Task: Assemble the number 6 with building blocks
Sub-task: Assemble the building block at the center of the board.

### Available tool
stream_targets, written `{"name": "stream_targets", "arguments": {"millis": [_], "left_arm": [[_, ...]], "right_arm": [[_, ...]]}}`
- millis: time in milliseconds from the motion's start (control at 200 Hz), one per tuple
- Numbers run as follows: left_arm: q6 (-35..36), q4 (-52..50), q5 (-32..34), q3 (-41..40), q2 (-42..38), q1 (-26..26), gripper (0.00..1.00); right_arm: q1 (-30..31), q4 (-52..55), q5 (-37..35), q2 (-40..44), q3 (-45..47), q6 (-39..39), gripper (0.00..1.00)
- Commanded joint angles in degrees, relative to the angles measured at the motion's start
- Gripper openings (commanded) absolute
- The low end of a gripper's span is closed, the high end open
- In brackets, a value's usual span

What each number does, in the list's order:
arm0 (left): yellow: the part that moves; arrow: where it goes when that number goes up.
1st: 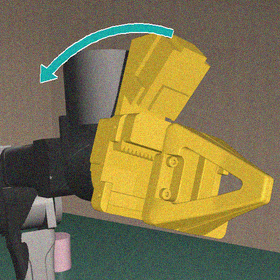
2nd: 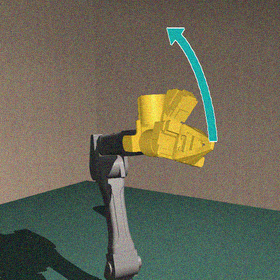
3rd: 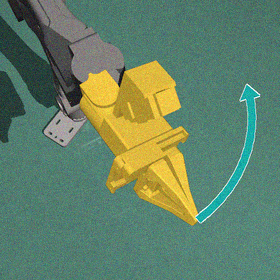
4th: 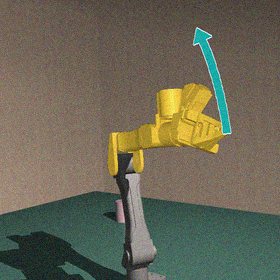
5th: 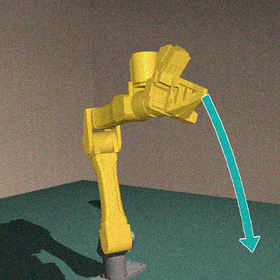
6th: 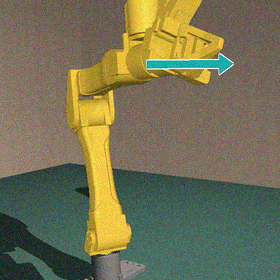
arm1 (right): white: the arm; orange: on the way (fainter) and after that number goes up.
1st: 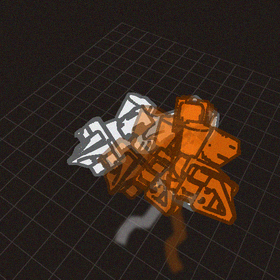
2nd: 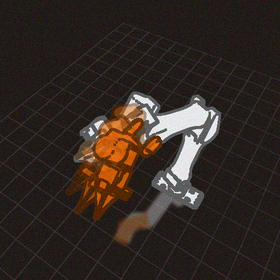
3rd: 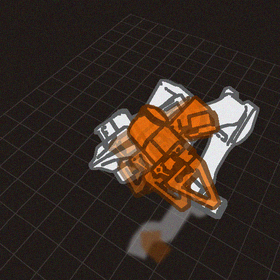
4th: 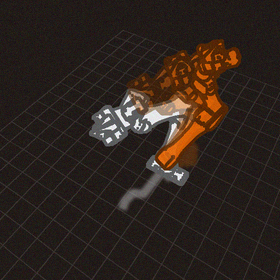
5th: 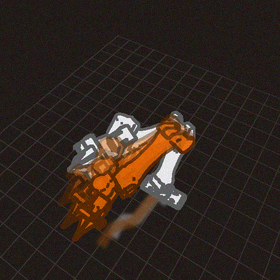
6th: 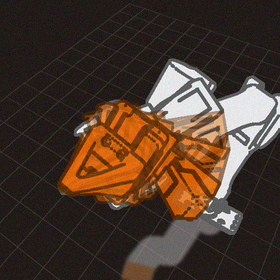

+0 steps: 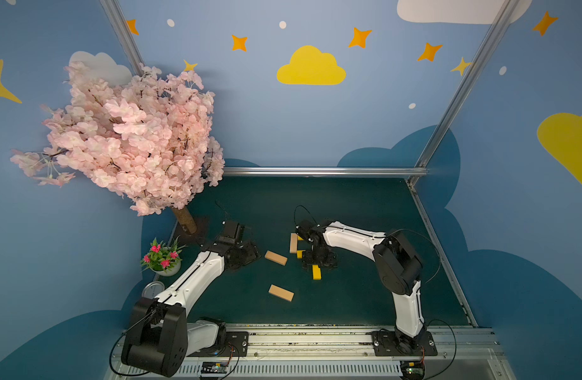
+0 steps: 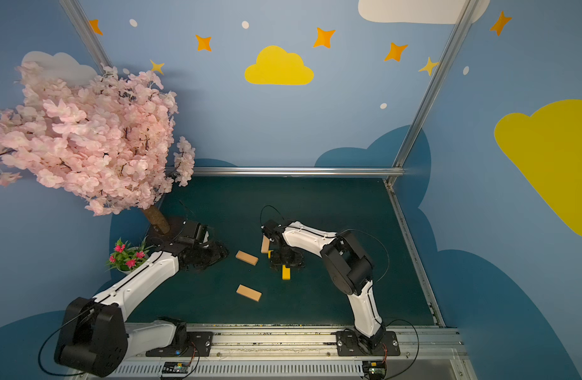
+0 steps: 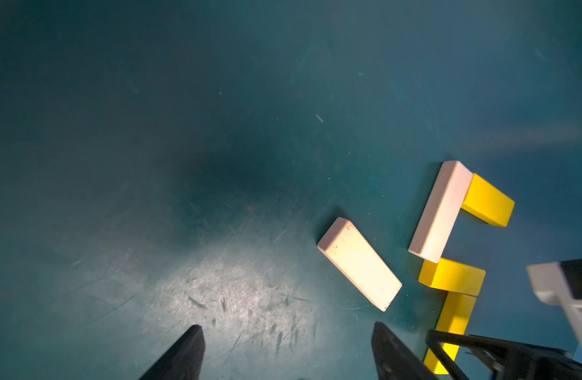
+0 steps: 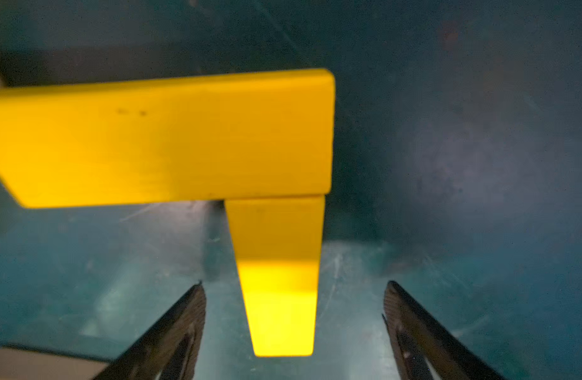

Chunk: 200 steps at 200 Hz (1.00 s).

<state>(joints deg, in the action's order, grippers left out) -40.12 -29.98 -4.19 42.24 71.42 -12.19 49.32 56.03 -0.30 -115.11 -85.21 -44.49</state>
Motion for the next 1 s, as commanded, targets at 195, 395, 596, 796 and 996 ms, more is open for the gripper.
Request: {"name": "stream_targets", "arguments": {"millis": [195,395,596,796,996], "left_arm": [[-18.6,-7.8,3.4,8.3,9.8,-6.1,0.76],[-33.3,-7.2,0.6,10.6,16.4,-10.4,0.75],[-40.2,-4.5,-1.2,11.2,21.4,-10.9,0.73],[-42.4,-4.9,-0.3,16.0,25.1,-12.5,0.73],[-43.5,-6.7,0.6,19.3,26.7,-13.2,0.73]], "right_arm": [[-3.6,1.0,-5.4,14.4,-2.6,4.7,0.88],[-8.2,1.0,-3.9,16.0,-2.1,8.1,0.88],[-11.4,0.2,-3.1,17.8,-0.3,10.3,0.88],[-14.5,-1.2,-1.1,18.7,1.3,12.9,0.88],[-17.9,-2.3,1.1,18.4,2.1,15.4,0.88]]}}
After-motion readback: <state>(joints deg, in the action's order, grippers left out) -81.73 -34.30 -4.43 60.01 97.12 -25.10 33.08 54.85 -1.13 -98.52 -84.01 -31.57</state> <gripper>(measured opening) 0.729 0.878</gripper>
